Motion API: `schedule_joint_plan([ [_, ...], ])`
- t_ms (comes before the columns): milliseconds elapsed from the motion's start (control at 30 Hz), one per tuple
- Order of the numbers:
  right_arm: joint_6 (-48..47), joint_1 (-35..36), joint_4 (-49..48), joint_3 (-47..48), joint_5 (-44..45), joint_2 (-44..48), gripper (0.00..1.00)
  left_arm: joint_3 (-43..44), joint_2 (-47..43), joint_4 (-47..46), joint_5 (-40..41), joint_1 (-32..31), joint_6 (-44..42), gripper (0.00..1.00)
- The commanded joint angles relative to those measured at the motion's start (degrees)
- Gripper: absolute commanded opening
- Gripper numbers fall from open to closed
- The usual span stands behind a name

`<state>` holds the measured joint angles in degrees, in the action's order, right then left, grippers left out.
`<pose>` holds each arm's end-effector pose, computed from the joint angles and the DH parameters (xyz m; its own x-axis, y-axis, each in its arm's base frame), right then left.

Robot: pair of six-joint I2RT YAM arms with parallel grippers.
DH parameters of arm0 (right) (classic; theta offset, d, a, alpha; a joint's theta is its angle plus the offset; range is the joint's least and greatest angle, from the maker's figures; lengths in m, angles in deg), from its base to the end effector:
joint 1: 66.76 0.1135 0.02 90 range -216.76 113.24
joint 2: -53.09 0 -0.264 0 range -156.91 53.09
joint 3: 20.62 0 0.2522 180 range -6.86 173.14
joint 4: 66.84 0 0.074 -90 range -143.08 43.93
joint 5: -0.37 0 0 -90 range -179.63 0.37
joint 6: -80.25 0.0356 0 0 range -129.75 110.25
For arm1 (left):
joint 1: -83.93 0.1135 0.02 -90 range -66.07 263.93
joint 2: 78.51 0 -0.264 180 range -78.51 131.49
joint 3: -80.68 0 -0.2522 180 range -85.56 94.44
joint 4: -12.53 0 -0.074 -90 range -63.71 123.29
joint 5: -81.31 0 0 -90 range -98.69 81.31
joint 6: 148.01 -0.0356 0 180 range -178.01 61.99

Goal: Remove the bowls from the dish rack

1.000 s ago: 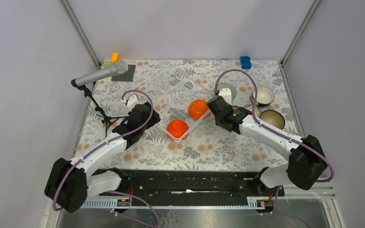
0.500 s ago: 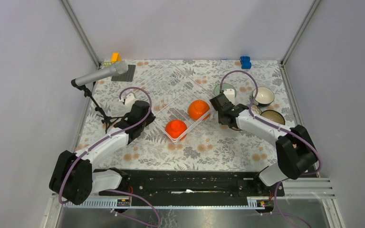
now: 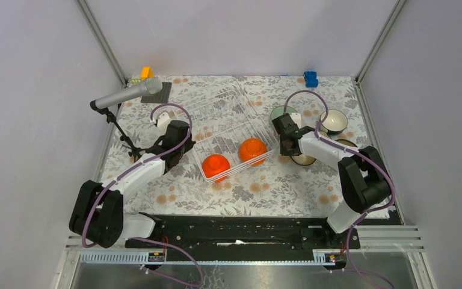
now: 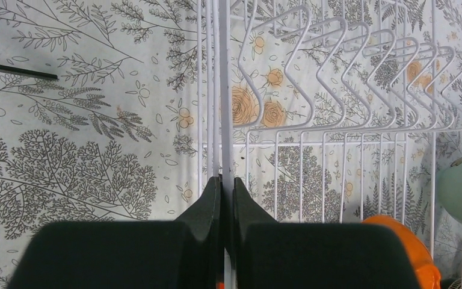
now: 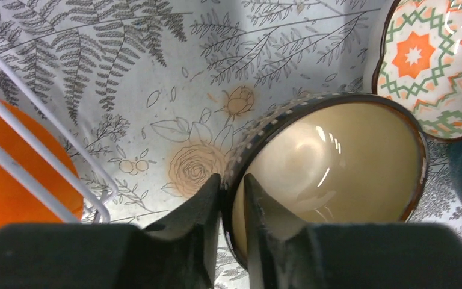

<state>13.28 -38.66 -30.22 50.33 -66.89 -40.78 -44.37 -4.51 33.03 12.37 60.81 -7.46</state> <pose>0.2925 0.1406 0.1866 -0.8021 -0.0193 -0.5969 0.0568 0.9925 -0.1083 0.2518 -0.0936 0.2167 -0.4583 -0.5879 -0.6666 -0.3813 0.8075 -0.4500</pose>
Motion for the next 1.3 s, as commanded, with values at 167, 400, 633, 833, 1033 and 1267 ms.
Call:
schedule_joint_plan([
  [167, -1.5, -2.0, 0.2, 4.0, -0.2, -1.8, 0.44, 5.9, 3.5, -5.1, 1.9, 2.3, 0.3, 0.0],
  [400, -3.2, -2.0, 1.1, 4.5, -0.2, 2.0, 0.54, 9.1, 8.5, -6.6, 1.1, 4.4, -2.5, 0.0],
  [633, -4.7, -2.0, 1.0, 5.0, -5.0, 9.4, 0.56, 10.6, 10.9, -9.4, -4.1, 6.2, -5.0, 0.06],
  [833, -6.7, -1.3, -2.0, 5.9, -13.0, 15.7, 0.64, 8.7, 7.4, -9.1, -6.4, 6.2, -5.4, 0.53],
  [1033, -9.0, 2.3, -2.8, 12.3, -26.1, 14.4, 0.75, 5.0, -0.3, -7.1, -10.1, 6.2, -5.4, 0.72],
  [1267, -11.2, 12.0, -1.4, 25.1, -28.4, 2.2, 0.75, 1.3, -10.9, -0.8, -14.7, 6.2, -4.6, 0.76],
])
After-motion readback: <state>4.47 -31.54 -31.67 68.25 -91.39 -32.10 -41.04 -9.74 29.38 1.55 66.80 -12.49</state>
